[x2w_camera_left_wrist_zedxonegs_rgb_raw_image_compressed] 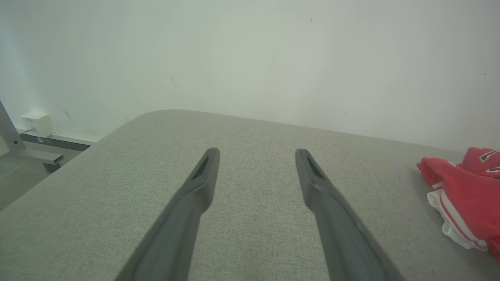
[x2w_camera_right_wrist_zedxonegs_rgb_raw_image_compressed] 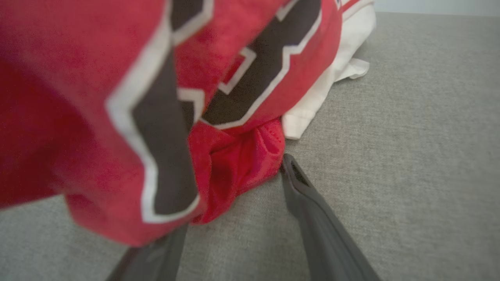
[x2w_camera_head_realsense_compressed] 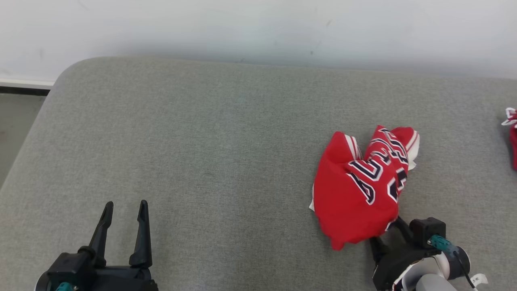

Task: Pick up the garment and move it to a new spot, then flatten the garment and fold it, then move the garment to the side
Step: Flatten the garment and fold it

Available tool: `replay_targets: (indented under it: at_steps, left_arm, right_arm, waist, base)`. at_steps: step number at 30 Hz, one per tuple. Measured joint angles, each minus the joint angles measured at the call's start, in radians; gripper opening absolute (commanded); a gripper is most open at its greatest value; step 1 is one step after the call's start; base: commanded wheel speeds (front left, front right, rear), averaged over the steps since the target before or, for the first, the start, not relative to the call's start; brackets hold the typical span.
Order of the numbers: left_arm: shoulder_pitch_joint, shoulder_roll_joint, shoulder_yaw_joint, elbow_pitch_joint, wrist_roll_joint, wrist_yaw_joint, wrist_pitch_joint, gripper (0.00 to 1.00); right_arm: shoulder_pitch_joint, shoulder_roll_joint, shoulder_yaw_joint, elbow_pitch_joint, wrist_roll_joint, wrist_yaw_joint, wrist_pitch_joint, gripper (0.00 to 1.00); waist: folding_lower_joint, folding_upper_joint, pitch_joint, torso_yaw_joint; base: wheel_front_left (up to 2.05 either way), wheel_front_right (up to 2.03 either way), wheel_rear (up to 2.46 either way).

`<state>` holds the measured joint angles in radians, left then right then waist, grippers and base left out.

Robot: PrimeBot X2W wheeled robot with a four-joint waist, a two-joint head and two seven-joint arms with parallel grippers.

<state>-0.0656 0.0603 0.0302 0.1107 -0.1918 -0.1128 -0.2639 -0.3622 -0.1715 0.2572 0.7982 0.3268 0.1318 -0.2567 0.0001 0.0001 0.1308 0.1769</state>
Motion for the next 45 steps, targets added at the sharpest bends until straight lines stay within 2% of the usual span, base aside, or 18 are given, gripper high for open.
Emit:
replay_targets:
  at_steps: [1,2,5,9,18,25,30,37,45]
  left_arm:
    - [-0.002,0.0,-0.001,0.002,0.001,-0.001,0.0,1.0]
    - [-0.003,-0.001,-0.001,0.002,0.003,-0.001,0.0,1.0]
    - [-0.004,-0.002,0.004,0.003,0.006,-0.001,0.0,1.0]
    - [-0.004,-0.003,0.007,0.003,0.007,-0.002,0.0,1.0]
    - [0.005,-0.006,0.013,0.002,0.009,-0.003,0.0,1.0]
    - [0.006,-0.007,0.003,0.004,0.009,-0.008,0.0,1.0]
    - [0.01,-0.008,0.005,0.005,0.005,-0.009,0.0,1.0]
    - [0.014,-0.008,0.006,0.006,-0.003,-0.009,0.0,1.0]
    - [0.014,-0.009,0.003,0.006,-0.013,-0.008,0.0,1.0]
  right_arm:
    - [-0.01,0.004,0.006,0.017,0.005,0.0,-0.002,0.04]
    - [-0.02,0.008,0.008,0.03,0.014,0.0,-0.005,0.0]
    - [-0.036,0.012,0.008,0.05,0.039,0.0,-0.007,0.0]
    - [-0.029,-0.008,-0.038,0.014,0.051,0.0,-0.007,0.0]
    - [0.081,-0.111,-0.228,-0.21,0.022,0.0,-0.007,0.0]
    - [0.099,-0.169,-0.294,-0.348,-0.016,0.0,-0.007,0.0]
    - [0.055,-0.188,-0.28,-0.391,-0.036,0.0,-0.007,0.0]
    - [0.004,-0.169,-0.21,-0.393,-0.038,0.0,0.003,0.0]
    - [-0.044,-0.154,-0.188,-0.3,-0.021,0.0,0.007,0.0]
  waist:
    - [0.0,0.0,0.002,0.005]
    - [0.0,0.0,0.004,0.009]
    - [0.0,0.0,0.005,0.008]
    - [0.0,0.0,0.0,-0.004]
    - [-0.0001,0.0,-0.028,-0.067]
    - [-0.0002,0.0,-0.057,-0.093]
    - [-0.0001,0.0,-0.068,-0.078]
    - [-0.0002,-0.0001,-0.078,-0.04]
    - [-0.0001,0.0,-0.077,-0.004]
  base:
    - [0.0,0.0,0.0]
    - [0.0,0.0,0.0]
    - [0.0,0.0,0.0]
    - [0.0,0.0,0.0]
    - [0.0,0.0,0.0]
    - [0.0,0.0,0.0]
    - [0.0,0.0,0.0]
    - [0.0,0.0,0.0]
    - [0.0,0.0,0.0]
